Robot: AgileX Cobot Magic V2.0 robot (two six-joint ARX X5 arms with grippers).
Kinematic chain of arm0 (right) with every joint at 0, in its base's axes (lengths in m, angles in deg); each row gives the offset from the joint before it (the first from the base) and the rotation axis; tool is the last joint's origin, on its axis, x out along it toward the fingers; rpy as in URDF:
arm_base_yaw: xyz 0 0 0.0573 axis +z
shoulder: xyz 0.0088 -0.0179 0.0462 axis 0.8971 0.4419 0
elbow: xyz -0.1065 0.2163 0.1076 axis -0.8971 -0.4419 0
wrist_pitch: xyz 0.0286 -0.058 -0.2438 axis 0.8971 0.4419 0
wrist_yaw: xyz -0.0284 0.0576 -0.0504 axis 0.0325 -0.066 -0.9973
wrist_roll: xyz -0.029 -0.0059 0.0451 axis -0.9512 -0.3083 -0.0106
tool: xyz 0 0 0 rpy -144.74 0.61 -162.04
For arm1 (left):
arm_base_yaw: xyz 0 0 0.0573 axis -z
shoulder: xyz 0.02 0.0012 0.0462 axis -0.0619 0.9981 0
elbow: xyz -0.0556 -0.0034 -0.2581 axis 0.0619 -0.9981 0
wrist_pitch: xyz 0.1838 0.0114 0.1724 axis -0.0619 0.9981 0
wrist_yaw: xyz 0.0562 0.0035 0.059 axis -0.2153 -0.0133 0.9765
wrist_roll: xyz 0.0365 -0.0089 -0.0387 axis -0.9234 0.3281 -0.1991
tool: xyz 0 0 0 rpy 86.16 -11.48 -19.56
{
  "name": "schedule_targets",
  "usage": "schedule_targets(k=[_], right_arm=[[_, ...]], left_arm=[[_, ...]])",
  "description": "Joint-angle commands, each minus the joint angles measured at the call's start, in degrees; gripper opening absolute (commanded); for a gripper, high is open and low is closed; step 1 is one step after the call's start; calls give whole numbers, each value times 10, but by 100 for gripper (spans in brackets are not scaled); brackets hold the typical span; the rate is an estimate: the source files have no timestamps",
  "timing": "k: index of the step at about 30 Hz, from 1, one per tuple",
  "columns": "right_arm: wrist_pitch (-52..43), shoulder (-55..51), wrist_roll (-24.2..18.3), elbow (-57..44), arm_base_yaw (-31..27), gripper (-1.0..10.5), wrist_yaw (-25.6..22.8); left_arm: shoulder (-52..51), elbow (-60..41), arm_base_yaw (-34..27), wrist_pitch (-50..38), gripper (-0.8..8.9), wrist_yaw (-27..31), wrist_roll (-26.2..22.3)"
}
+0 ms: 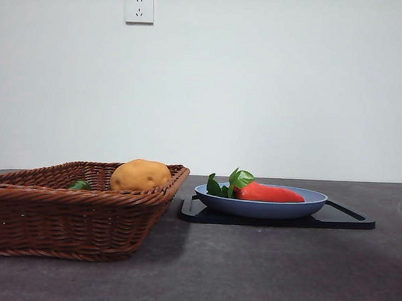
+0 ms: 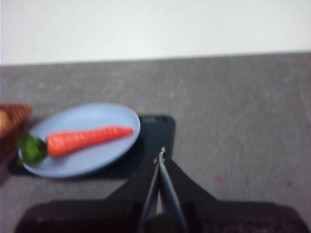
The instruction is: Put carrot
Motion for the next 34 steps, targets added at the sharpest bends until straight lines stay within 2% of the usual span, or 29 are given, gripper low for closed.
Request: schedule_targets(k=[1, 12, 16, 34], right_arm=[[-7, -17, -4, -24, 0, 4, 0], [-13, -67, -1, -80, -10, 4, 1], [-16, -67, 12, -82, -14, 4, 0], [-16, -65, 11, -82, -14, 4, 0]], left_arm=[[-2, -4, 1, 0, 8, -1, 3], [-2, -4, 1, -1, 8, -1, 3], [-2, -5, 1, -1, 8, -1, 3], [-2, -4, 1, -1, 8, -1, 3]])
